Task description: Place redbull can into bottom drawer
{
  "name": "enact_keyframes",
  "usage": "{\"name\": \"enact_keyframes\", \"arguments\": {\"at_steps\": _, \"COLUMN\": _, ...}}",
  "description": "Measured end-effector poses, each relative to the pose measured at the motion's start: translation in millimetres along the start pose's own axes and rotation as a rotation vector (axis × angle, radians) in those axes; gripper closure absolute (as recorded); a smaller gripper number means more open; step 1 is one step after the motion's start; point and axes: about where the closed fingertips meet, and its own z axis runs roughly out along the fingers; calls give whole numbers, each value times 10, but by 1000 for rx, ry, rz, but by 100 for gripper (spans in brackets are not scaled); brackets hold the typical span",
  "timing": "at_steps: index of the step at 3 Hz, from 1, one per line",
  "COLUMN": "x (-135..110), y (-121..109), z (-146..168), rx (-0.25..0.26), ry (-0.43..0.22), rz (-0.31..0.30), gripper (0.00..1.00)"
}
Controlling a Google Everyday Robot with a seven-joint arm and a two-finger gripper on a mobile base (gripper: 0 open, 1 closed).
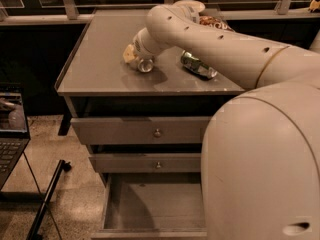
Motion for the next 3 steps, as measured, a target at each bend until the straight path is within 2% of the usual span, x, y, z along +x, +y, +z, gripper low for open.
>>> {"name": "enact_keyframes", "arguments": {"at_steps": 1, "x": -3, "y": 0, "z": -2, "rx": 0, "ry": 0, "rz": 0, "gripper": 89}}
{"name": "enact_keyframes", "arguments": {"at_steps": 2, "x": -37, "y": -3, "z": -22, "rx": 0, "ry": 0, "rz": 0, "gripper": 100}}
{"name": "enact_keyframes", "arguments": {"at_steps": 3, "x": -126, "y": -3, "z": -274, "rx": -83, "ry": -28, "rz": 22, "gripper": 100}}
